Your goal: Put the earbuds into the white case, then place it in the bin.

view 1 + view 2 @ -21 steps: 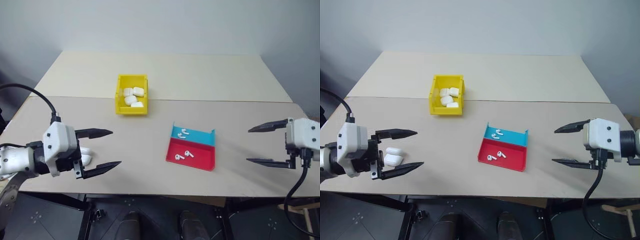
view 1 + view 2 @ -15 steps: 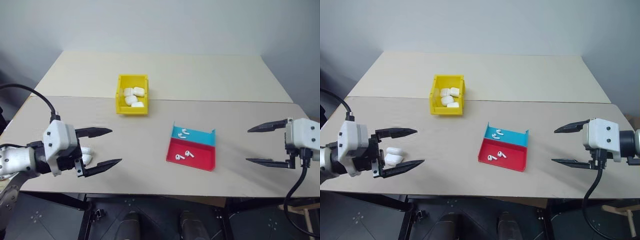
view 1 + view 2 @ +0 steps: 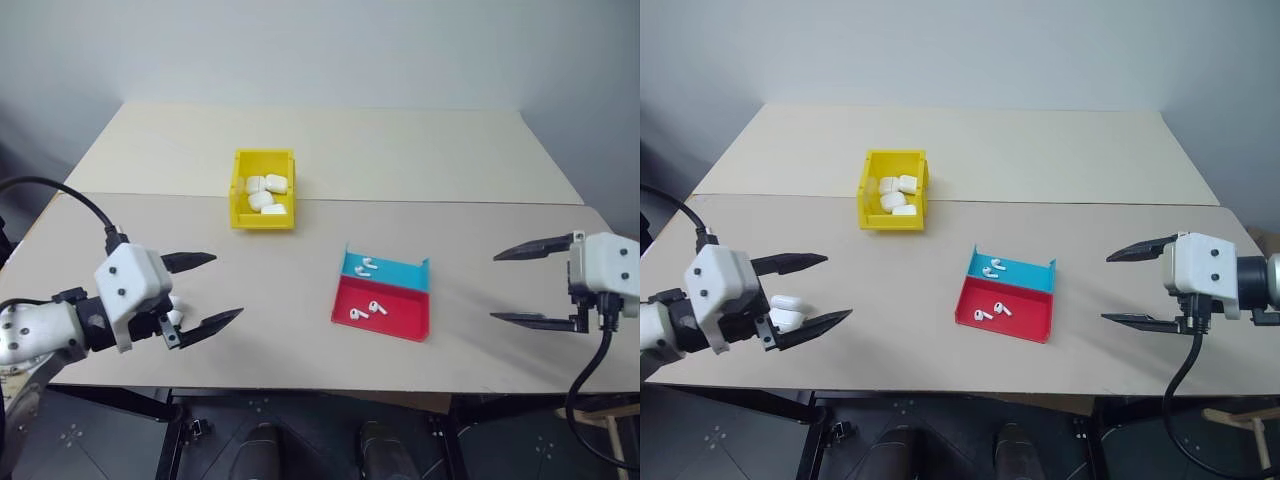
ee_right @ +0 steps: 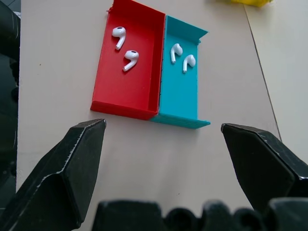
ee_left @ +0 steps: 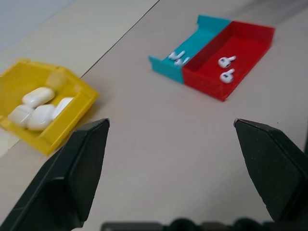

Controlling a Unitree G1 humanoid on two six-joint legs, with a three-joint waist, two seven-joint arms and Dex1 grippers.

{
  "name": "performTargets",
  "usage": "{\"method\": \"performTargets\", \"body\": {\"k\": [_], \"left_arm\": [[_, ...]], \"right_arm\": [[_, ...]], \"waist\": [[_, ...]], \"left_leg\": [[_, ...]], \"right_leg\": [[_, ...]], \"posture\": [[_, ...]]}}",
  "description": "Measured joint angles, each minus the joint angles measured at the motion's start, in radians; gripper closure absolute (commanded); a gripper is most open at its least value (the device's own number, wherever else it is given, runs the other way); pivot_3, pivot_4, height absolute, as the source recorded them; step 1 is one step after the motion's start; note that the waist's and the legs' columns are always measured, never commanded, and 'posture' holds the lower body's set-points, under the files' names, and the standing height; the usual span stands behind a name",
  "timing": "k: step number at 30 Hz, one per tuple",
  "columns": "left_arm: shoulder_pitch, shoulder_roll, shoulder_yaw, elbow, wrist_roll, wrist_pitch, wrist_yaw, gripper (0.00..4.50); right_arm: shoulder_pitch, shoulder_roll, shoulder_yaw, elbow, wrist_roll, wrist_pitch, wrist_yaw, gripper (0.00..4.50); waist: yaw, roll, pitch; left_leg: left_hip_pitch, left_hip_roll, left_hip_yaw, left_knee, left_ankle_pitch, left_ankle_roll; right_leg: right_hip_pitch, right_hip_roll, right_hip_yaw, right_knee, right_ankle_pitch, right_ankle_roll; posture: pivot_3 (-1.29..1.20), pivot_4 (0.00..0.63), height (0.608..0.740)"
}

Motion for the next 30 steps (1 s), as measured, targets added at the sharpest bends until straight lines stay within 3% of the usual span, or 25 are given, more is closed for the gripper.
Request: {"method": "performTargets", "body": {"k": [4,9,12,20,25,30], "left_arm": [[-0.048,0.027,-0.004,-0.147,0.054,0.237,0.211,0.0],[-0.318,0.057,-0.02,-0.229,-0.026,0.815,0.367,0.0],[-0.352,0.111,-0.022,-0.197,-0.115,0.993,0.411,0.0],[-0.257,0.367,0.064,0.101,-0.556,1.021,0.605,0.0],[-0.236,0.444,0.06,0.237,-0.786,1.021,0.752,0.0],[-0.267,0.463,-0.036,0.334,-0.942,1.02,0.89,0.0]], "right_arm": [[-0.027,0.0,0.023,0.023,-0.006,-0.003,0.001,0.04],[-0.033,0.0,0.047,0.029,-0.009,-0.005,0.007,0.04],[-0.035,0.0,0.053,0.032,-0.023,-0.005,0.003,0.04],[-0.029,0.004,0.091,0.022,-0.025,0.002,-0.01,0.04],[-0.013,0.004,0.091,0.006,-0.025,0.03,-0.022,0.04],[0.04,0.003,0.083,-0.024,-0.025,0.065,-0.041,0.04]], "waist": [[0.001,0.0,0.0],[0.002,0.0,0.0],[-0.009,0.0,0.0],[-0.021,-0.001,0.001],[-0.018,-0.001,0.001],[-0.012,-0.001,0.001]], "left_leg": [[0.0,0.0,0.0,0.0,0.0,0.0],[0.001,-0.001,-0.001,0.0,0.0,0.0],[0.0,0.0,-0.001,0.0,0.0,0.0],[0.001,0.0,-0.001,0.0,0.0,0.0],[0.0,0.0,-0.001,-0.001,0.0,0.0],[0.0,-0.001,-0.001,-0.001,0.0,0.0]], "right_leg": [[0.0,0.0,0.0,0.001,0.0,0.0],[0.0,0.0,0.0,0.002,0.0,0.0],[-0.001,0.0,0.0,0.002,0.0,0.001],[-0.001,0.0,0.0,0.003,-0.001,0.0],[-0.002,0.0,0.0,0.003,-0.001,0.0],[-0.002,0.0,0.0,0.003,-0.001,0.0]], "posture": [[0.0,0.15,0.74],[0.0,0.15,0.74],[0.0,0.15,0.74],[0.0,0.15,0.74],[0.0,0.15,0.74],[0.0,0.15,0.74]]}}
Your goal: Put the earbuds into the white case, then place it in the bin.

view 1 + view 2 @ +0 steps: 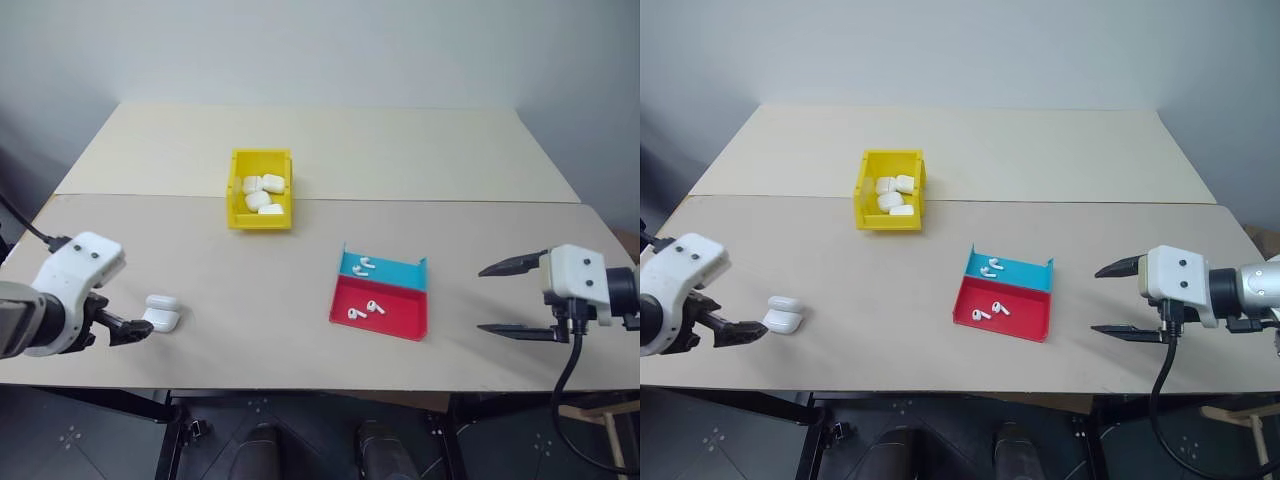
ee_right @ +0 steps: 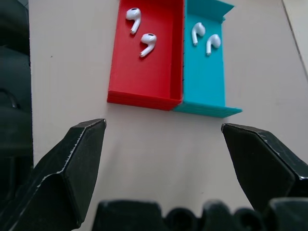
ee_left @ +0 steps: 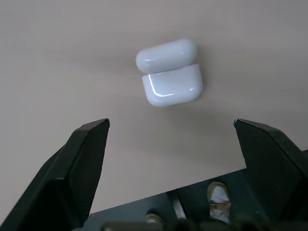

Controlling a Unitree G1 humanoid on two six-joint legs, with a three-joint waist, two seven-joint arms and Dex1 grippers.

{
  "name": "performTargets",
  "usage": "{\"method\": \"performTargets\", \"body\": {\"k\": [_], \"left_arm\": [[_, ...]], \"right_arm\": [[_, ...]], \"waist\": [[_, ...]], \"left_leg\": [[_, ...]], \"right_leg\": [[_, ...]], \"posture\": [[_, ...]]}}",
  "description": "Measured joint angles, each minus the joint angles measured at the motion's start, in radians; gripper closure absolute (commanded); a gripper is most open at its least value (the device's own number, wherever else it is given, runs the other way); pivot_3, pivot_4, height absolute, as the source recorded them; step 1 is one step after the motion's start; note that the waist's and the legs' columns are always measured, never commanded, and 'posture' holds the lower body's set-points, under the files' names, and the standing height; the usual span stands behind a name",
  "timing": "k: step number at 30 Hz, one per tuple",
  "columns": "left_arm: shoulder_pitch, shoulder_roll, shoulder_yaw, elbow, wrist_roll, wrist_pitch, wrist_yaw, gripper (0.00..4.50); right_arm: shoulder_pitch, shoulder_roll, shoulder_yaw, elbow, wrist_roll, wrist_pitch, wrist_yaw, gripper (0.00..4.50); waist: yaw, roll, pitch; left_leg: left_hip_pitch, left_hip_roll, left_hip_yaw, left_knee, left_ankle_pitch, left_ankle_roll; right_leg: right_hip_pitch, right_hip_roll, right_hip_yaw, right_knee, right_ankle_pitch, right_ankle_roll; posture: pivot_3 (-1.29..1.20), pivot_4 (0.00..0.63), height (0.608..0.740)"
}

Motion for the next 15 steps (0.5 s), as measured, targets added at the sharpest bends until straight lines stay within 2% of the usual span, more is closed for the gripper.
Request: {"method": "performTargets", "body": {"k": [7,15], "left_arm": [[-0.077,-0.004,-0.179,0.161,-0.086,-0.053,0.186,0.0],[-0.198,-0.076,-0.336,0.227,-0.097,-0.064,0.247,0.0]], "right_arm": [[0.067,0.0,-0.045,-0.046,0.0,0.037,-0.023,0.04],[0.081,0.0,-0.046,-0.064,-0.001,0.043,-0.045,0.04]], "waist": [[0.007,0.0,0.0],[0.015,0.0,0.0]], "left_leg": [[0.0,0.0,0.0,-0.001,0.0,0.0],[0.0,0.0,0.0,-0.001,0.0,0.0]], "right_leg": [[0.0,0.0,0.0,0.0,0.0,0.0],[0.0,0.0,0.0,0.0,0.0,0.0]], "posture": [[0.0,0.15,0.74],[0.0,0.15,0.74]]}}
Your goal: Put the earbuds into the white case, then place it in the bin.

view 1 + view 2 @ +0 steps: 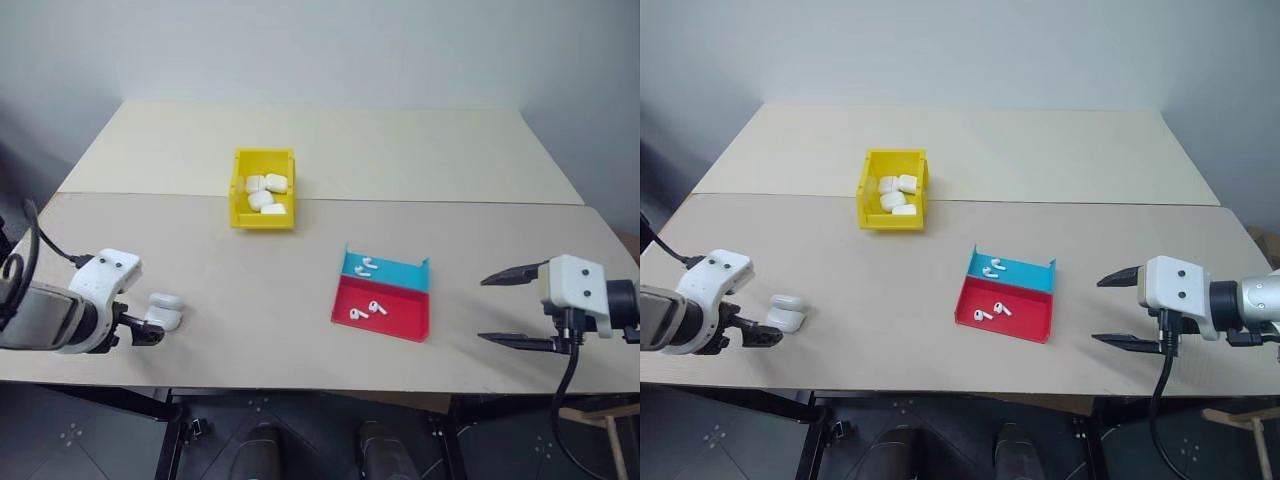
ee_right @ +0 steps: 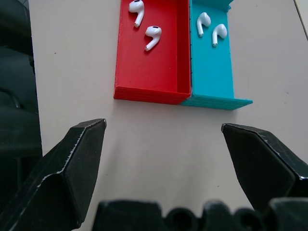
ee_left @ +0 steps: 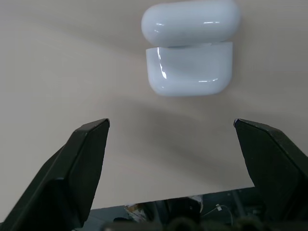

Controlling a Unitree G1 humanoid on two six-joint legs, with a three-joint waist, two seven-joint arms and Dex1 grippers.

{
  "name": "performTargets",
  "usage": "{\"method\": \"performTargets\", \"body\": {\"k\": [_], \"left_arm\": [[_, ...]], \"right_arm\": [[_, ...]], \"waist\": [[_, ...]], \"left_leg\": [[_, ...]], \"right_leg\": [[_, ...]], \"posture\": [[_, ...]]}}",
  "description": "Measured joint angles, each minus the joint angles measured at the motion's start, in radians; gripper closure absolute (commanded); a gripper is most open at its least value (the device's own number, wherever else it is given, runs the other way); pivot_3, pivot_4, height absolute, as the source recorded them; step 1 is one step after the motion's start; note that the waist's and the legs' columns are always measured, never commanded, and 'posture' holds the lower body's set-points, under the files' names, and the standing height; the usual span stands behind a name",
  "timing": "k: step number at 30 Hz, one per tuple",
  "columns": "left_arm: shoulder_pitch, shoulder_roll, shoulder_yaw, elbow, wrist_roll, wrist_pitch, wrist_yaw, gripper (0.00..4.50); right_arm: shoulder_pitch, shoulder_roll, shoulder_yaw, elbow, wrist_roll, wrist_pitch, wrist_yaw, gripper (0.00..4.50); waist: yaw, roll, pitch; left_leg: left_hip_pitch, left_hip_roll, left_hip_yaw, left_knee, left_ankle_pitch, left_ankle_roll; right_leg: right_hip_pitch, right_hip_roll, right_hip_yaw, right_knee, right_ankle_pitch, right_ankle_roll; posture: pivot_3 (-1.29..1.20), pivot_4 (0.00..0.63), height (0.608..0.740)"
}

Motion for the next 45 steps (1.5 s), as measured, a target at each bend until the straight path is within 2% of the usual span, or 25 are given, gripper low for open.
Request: {"method": "performTargets", "body": {"k": [9,15,29,32,35,36,45], "left_arm": [[-0.15,-0.133,-0.105,0.094,0.086,0.053,0.036,0.0],[-0.2,-0.186,-0.153,0.126,0.165,0.065,0.012,0.0],[-0.235,-0.204,-0.187,0.147,0.288,0.065,-0.102,0.0],[-0.235,-0.206,-0.187,0.147,0.293,0.065,-0.117,0.58],[-0.231,-0.208,-0.187,0.143,0.289,0.066,-0.136,1.6],[-0.23,-0.208,-0.187,0.143,0.291,0.065,-0.137,1.73],[-0.2,-0.219,-0.166,0.064,0.337,0.066,-0.135,1.73]], "right_arm": [[0.015,0.0,-0.002,-0.013,-0.01,0.007,-0.025,0.04],[0.048,0.0,-0.006,-0.028,-0.019,0.024,-0.041,0.04],[0.093,0.003,-0.03,-0.056,-0.042,0.026,-0.074,0.04],[0.092,0.003,-0.03,-0.056,-0.046,0.026,-0.076,0.0],[0.089,0.003,-0.03,-0.056,-0.048,0.026,-0.077,0.0],[0.089,0.003,-0.03,-0.055,-0.049,0.026,-0.077,0.0],[0.062,0.003,-0.027,-0.051,-0.058,0.026,-0.077,0.0]], "waist": [[0.001,-0.001,0.0],[0.001,-0.001,0.0],[0.001,-0.001,-0.001],[0.003,-0.001,-0.001],[0.002,-0.001,-0.002],[0.002,0.0,-0.002],[0.001,0.0,-0.002]], "left_leg": [[-0.001,0.0,0.0,0.0,0.0,0.0],[0.0,-0.001,0.0,0.0,0.0,0.0],[0.001,-0.001,-0.001,0.0,0.0,0.0],[0.001,-0.001,-0.001,0.0,0.0,0.0],[0.001,-0.001,-0.001,0.0,0.0,0.0],[0.001,-0.001,-0.001,0.0,0.0,0.0],[0.002,-0.001,0.0,0.0,0.0,0.0]], "right_leg": [[0.0,0.0,0.0,0.0,0.0,0.0],[0.0,0.0,0.0,0.0,0.0,0.0],[0.002,0.0,0.0,0.0,0.0,0.0],[0.002,0.0,0.0,0.0,0.0,0.0],[0.002,0.0,0.0,0.0,0.0,0.0],[0.002,0.0,0.0,0.0,0.0,0.0],[0.002,0.0,0.0,0.0,0.0,0.0]], "posture": [[0.0,0.15,0.74],[0.0,0.15,0.74],[0.0,0.15,0.74],[0.0,0.15,0.74],[0.0,0.15,0.74],[0.0,0.15,0.74],[0.0,0.15,0.74]]}}
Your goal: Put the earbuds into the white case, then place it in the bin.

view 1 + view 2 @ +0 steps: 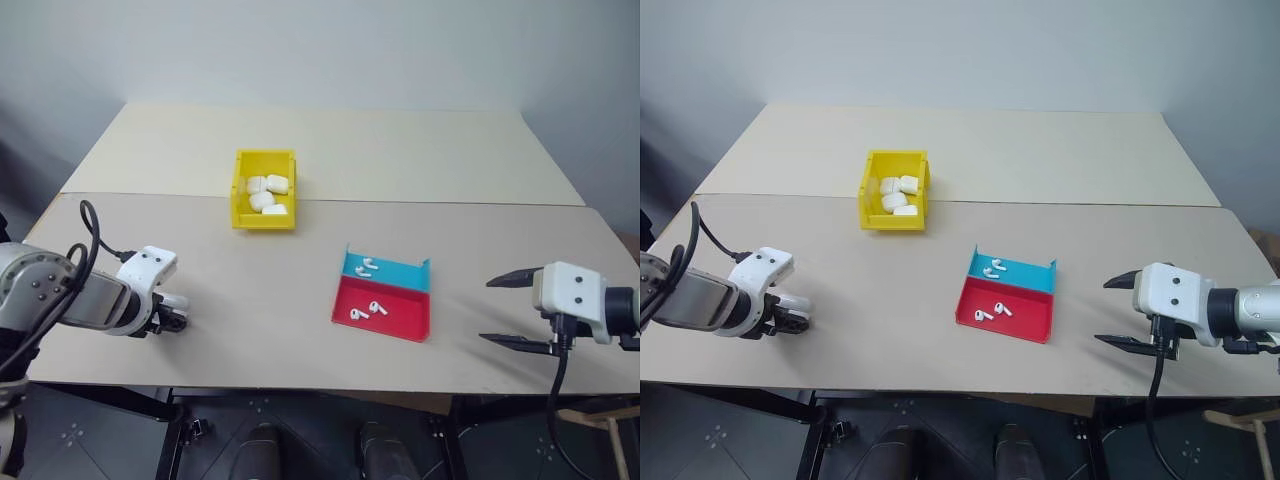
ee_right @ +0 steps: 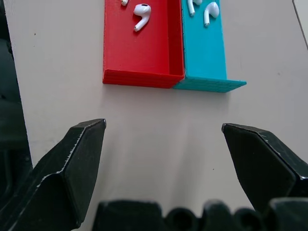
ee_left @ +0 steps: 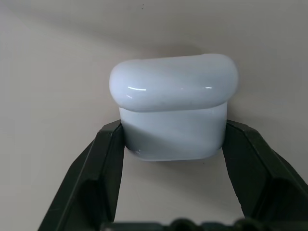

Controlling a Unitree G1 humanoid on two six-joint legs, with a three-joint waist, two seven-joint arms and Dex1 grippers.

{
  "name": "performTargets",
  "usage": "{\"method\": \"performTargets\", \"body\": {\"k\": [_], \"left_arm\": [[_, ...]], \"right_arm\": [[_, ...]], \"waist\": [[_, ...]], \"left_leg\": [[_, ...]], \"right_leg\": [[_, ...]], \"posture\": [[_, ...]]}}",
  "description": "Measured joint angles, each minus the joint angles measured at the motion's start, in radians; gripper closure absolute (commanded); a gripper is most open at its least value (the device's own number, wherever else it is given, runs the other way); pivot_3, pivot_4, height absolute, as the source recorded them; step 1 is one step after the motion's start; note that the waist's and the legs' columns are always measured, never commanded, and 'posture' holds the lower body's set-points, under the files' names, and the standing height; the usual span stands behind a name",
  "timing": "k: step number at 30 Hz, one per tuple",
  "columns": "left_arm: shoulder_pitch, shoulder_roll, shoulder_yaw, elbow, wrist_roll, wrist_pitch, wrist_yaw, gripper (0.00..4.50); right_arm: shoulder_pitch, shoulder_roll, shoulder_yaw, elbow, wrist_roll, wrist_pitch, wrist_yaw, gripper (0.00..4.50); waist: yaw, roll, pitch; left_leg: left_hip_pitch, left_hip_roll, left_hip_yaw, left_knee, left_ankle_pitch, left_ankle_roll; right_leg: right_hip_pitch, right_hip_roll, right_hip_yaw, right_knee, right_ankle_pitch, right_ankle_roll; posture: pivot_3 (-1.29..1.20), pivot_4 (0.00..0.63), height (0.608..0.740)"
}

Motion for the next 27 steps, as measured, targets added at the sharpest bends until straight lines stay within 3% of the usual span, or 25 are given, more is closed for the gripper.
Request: {"method": "performTargets", "body": {"k": [7,11,15,17,19,24,27], "left_arm": [[-0.076,0.073,0.067,-0.191,0.064,-0.016,-0.091,1.73],[-0.031,0.075,0.185,-0.429,0.224,-0.289,-0.208,1.73],[0.13,-0.1,0.192,-0.535,0.421,-0.695,-0.403,1.73],[0.226,-0.244,0.104,-0.527,0.608,-0.971,-0.461,1.73],[0.288,-0.368,0.06,-0.488,0.703,-1.159,-0.513,1.73],[0.406,-0.551,0.063,-0.321,0.722,-1.556,-0.829,1.73],[0.417,-0.592,0.066,-0.254,0.691,-1.667,-0.984,1.73]], "right_arm": [[-0.024,-0.012,-0.007,0.007,0.007,0.006,0.014,0.0],[-0.069,-0.033,-0.026,0.005,0.038,0.04,0.033,0.0],[-0.186,-0.11,0.022,-0.005,0.086,0.172,0.046,0.0],[-0.28,-0.157,0.094,-0.021,0.104,0.293,0.039,0.0],[-0.343,-0.165,0.141,-0.046,0.115,0.366,0.028,0.0],[-0.459,-0.196,0.265,-0.135,0.138,0.497,0.027,0.0],[-0.543,-0.183,0.344,-0.208,0.14,0.558,0.016,0.18]], "waist": [[0.001,-0.006,0.002],[0.001,-0.005,0.002],[-0.002,0.001,-0.001],[-0.003,0.001,-0.001],[-0.002,0.0,-0.002],[0.002,0.001,-0.002],[0.001,0.001,-0.002]], "left_leg": [[-0.005,0.0,-0.001,0.0,0.0,0.0],[-0.005,0.0,0.0,0.0,0.0,0.0],[-0.002,0.0,0.001,0.0,0.0,-0.001],[-0.001,0.001,0.001,0.0,0.0,-0.001],[-0.002,0.001,0.001,0.0,0.0,-0.001],[-0.006,0.001,0.001,0.001,0.0,0.0],[-0.005,0.001,0.001,0.002,0.0,0.0]], "right_leg": [[-0.003,0.0,-0.001,-0.002,0.0,0.001],[-0.002,-0.001,-0.001,-0.005,0.001,0.001],[0.0,0.0,0.0,-0.004,0.001,-0.001],[0.001,0.001,0.001,-0.004,0.002,-0.001],[0.0,0.001,0.001,-0.005,0.002,-0.001],[-0.003,0.0,0.0,-0.005,0.002,-0.001],[-0.003,0.0,0.0,-0.004,0.002,-0.001]], "posture": [[0.0,0.15,0.74],[0.0,0.15,0.74],[0.0,0.15,0.74],[0.0,0.15,0.74],[0.0,0.15,0.74],[0.0,0.15,0.74],[0.0,0.15,0.74]]}}
